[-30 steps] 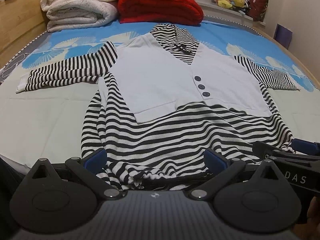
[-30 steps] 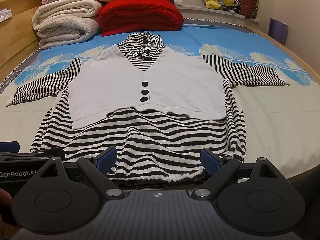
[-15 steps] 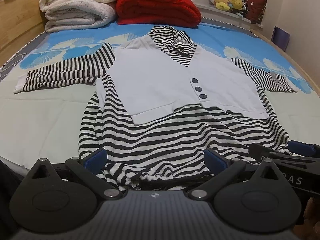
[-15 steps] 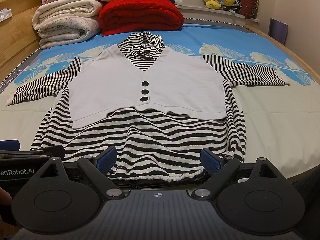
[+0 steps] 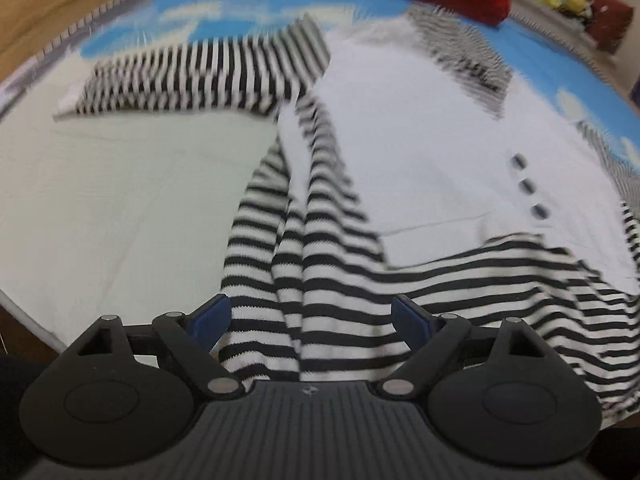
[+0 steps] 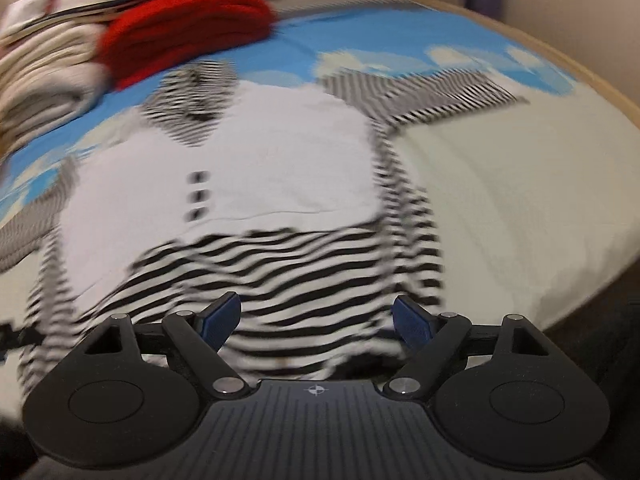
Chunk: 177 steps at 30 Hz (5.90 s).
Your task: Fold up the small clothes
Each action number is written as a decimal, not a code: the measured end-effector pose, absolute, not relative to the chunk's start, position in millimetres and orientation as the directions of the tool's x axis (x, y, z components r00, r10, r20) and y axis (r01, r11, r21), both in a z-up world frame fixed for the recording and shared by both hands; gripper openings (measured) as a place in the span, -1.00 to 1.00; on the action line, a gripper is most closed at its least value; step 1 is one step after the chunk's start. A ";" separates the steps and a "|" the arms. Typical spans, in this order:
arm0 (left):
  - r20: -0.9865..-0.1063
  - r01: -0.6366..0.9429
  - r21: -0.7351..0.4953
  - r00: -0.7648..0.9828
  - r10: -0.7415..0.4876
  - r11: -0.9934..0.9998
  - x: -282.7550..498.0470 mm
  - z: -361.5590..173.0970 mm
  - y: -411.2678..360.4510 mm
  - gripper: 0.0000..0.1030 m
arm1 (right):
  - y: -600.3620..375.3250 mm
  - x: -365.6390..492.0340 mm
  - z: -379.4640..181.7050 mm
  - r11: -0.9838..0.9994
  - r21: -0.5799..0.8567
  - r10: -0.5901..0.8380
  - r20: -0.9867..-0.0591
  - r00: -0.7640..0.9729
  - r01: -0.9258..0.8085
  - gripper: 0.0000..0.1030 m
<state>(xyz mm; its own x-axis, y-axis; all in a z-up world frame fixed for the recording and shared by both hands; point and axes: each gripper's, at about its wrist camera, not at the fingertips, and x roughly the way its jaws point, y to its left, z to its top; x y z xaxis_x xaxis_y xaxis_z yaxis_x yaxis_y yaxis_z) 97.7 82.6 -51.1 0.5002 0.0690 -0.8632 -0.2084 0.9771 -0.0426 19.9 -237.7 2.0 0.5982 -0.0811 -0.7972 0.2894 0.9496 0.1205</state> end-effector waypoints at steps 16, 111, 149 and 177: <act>-0.899 -0.277 -0.059 0.432 0.070 0.959 94.0 -58.5 122.5 -0.76 | -266.0 16.0 -39.1 0.897 0.152 -0.054 -0.894 0.444 0.416 -0.57; -0.719 -0.215 -0.354 0.685 -0.117 0.910 289.6 20.8 135.2 -0.51 | -210.2 233.8 44.8 0.954 0.295 0.194 -0.728 0.658 0.045 -0.53; -0.836 -0.136 -0.238 0.532 -0.131 0.962 361.8 -31.1 114.3 -0.46 | -263.8 298.4 -19.0 0.829 0.140 -0.197 -0.832 0.518 0.541 -0.81; -0.835 -0.031 -0.121 0.544 -0.084 0.992 342.7 -28.3 52.2 -0.49 | -245.3 298.6 11.6 0.950 0.143 -0.053 -0.802 0.595 0.278 -0.07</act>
